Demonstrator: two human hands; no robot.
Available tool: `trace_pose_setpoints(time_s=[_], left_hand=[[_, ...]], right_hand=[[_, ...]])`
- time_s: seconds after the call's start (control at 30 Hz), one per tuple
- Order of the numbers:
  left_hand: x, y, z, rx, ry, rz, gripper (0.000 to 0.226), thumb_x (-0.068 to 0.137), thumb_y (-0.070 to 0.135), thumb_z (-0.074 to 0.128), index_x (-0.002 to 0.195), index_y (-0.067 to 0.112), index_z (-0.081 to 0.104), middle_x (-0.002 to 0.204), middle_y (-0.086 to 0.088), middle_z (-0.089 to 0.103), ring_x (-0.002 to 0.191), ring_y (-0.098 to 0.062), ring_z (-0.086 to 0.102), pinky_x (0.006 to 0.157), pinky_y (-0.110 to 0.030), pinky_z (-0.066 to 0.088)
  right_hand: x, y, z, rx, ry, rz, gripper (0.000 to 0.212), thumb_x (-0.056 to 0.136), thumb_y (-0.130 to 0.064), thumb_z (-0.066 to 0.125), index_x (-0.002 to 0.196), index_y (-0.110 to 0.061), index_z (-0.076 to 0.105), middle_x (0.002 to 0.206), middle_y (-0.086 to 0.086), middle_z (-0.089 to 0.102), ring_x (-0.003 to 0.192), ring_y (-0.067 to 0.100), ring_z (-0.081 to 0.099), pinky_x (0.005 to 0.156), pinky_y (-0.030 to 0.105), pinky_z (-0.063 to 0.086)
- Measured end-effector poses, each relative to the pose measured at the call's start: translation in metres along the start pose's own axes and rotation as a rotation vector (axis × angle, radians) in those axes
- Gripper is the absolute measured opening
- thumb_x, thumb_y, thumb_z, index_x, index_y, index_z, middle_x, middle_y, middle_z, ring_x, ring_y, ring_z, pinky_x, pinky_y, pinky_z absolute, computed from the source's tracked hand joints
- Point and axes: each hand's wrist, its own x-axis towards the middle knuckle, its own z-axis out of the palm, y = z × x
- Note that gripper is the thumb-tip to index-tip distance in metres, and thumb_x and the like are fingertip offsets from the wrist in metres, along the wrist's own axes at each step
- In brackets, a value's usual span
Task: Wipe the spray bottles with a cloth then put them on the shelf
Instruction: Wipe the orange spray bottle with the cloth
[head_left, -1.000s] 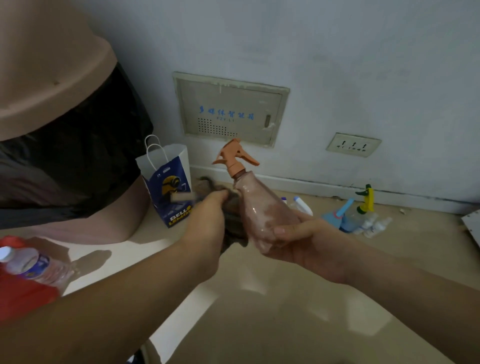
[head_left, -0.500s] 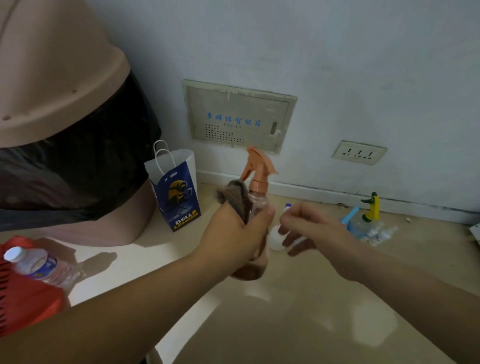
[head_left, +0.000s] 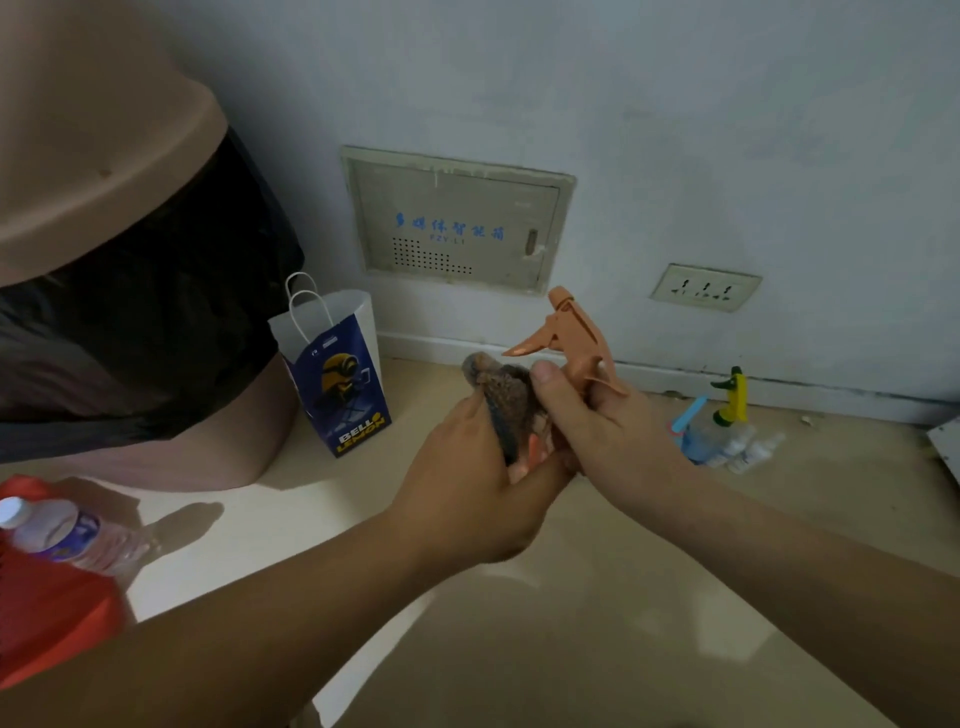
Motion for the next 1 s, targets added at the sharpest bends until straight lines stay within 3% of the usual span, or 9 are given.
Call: trace_pose_setpoints(time_s=[0.07,0.2,0.33,0.47,0.57,0.7,0.77,0.87,1.0], left_hand=[[-0.009,-0.006,0.002,-0.092,-0.068,-0.094,0.028,0.102,0.054,0.047,0.107,0.031,0.061,0.097,0.007,0.067,0.090,-0.011,0.065,0.077,-0.043,0.057],[-0.027,-0.018,0.011,-0.268,-0.189,-0.366,0.053,0.096,0.075,0.030,0.135,0.046,0.051,0.122,0.012,0.067,0.112,-0.008,0.064,0.101,-0.044,0.055],[-0.013,0.004,0.008,-0.473,-0.128,-0.385,0.033,0.096,0.056,0.043,0.128,0.053,0.052,0.124,0.017,0.063,0.117,-0.004,0.059,0.109,-0.036,0.048],[-0.007,0.020,-0.002,-0.269,-0.067,-0.215,0.023,0.093,0.040,0.043,0.111,0.049,0.055,0.108,0.013,0.064,0.107,-0.007,0.059,0.099,-0.045,0.050],[-0.022,0.005,-0.002,-0.293,-0.198,-0.399,0.021,0.091,0.050,0.043,0.105,0.060,0.055,0.103,0.021,0.065,0.100,0.003,0.059,0.100,-0.034,0.050],[-0.032,-0.010,-0.007,-0.416,-0.241,-0.865,0.020,0.097,0.031,0.050,0.086,0.020,0.062,0.080,-0.005,0.063,0.079,-0.021,0.058,0.082,-0.032,0.046],[-0.029,-0.012,-0.018,-0.492,-0.098,-0.953,0.023,0.099,0.029,0.052,0.097,0.011,0.066,0.085,-0.010,0.064,0.080,-0.024,0.060,0.082,-0.035,0.047],[-0.008,-0.006,-0.028,-0.476,0.167,-0.833,0.012,0.100,0.029,0.050,0.101,0.021,0.059,0.097,-0.012,0.063,0.091,-0.025,0.061,0.088,-0.041,0.050],[-0.007,0.012,-0.031,-0.275,0.094,-0.322,0.010,0.087,0.031,0.051,0.096,0.033,0.053,0.088,-0.002,0.057,0.083,-0.023,0.058,0.077,-0.050,0.054]], right_hand=[[0.003,0.006,-0.004,0.075,0.019,0.047,0.060,0.097,-0.062,0.048,0.078,-0.006,0.061,0.061,0.006,0.060,0.058,0.010,0.058,0.063,0.035,0.050],[0.004,0.021,-0.005,0.003,-0.015,0.053,0.053,0.104,-0.053,0.048,0.080,-0.008,0.063,0.068,0.012,0.062,0.069,0.022,0.062,0.073,0.040,0.053],[0.004,0.025,0.002,0.014,-0.053,0.110,0.052,0.102,-0.059,0.044,0.074,-0.020,0.062,0.058,-0.003,0.060,0.065,0.012,0.061,0.071,0.037,0.052],[0.008,0.022,0.008,0.046,-0.042,0.139,0.052,0.100,-0.065,0.041,0.077,-0.024,0.064,0.055,-0.010,0.063,0.059,0.004,0.060,0.067,0.033,0.050],[0.010,0.028,0.006,0.074,-0.003,0.182,0.050,0.103,-0.060,0.046,0.073,-0.023,0.062,0.054,-0.013,0.059,0.063,0.012,0.061,0.065,0.032,0.050],[0.011,0.037,-0.003,0.048,-0.021,0.222,0.049,0.105,-0.055,0.048,0.085,-0.014,0.067,0.070,0.001,0.065,0.076,0.020,0.067,0.076,0.042,0.059],[0.010,0.036,-0.006,-0.023,-0.104,0.167,0.046,0.106,-0.053,0.046,0.087,-0.017,0.068,0.077,-0.004,0.067,0.081,0.017,0.067,0.083,0.044,0.058],[0.004,0.028,-0.005,-0.151,-0.276,0.152,0.047,0.105,-0.056,0.040,0.088,-0.020,0.066,0.089,-0.002,0.067,0.085,0.007,0.064,0.082,0.029,0.051],[0.001,0.019,-0.001,-0.206,-0.332,0.081,0.034,0.103,-0.059,0.041,0.088,-0.036,0.061,0.098,-0.005,0.069,0.084,0.007,0.065,0.082,0.032,0.056]])
